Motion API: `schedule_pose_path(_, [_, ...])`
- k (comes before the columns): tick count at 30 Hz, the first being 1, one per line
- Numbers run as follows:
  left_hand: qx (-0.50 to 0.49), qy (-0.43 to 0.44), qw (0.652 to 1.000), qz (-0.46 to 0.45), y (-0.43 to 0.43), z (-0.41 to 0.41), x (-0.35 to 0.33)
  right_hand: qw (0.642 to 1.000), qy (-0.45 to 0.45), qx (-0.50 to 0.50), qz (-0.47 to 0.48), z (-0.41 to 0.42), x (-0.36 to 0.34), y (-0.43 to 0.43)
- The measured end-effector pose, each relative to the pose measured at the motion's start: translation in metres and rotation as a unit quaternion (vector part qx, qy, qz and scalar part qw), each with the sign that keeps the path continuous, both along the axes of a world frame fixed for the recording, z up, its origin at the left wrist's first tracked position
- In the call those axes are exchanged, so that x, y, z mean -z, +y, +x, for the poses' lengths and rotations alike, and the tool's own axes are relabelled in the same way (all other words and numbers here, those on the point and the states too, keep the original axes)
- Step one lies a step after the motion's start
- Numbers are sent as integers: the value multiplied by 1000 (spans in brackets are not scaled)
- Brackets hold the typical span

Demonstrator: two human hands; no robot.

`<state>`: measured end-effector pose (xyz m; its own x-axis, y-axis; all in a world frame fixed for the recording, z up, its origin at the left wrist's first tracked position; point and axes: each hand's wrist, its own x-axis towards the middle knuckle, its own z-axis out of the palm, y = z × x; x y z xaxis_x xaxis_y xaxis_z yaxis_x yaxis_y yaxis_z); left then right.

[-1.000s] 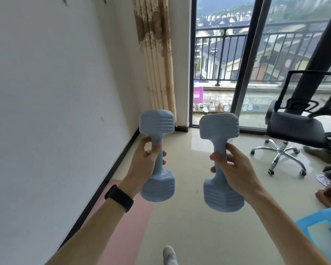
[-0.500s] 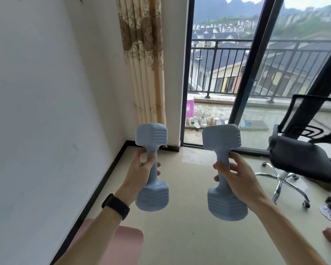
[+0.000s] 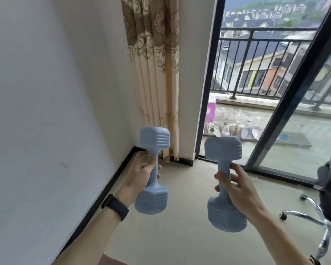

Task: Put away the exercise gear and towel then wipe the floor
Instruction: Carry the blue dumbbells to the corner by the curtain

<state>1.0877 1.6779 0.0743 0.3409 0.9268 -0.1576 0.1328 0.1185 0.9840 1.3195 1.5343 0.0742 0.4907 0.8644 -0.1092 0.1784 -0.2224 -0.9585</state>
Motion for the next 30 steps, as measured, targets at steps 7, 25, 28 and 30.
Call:
schedule_pose_path(7, [-16,62,995,-76,100,69,54,996,26,-33,-84,79,51,112])
schedule_pose_path(25, [119,286,896,-318,418,235,298,927,151,0,-342,189,276,444])
schedule_pose_path(28, [137,328,876,-326,454,259,338,910,178,15,-374,206,331,476])
schedule_pose_path(30, [148,344,869,-325,474,274,371,898,179,11,-402,218,375,493])
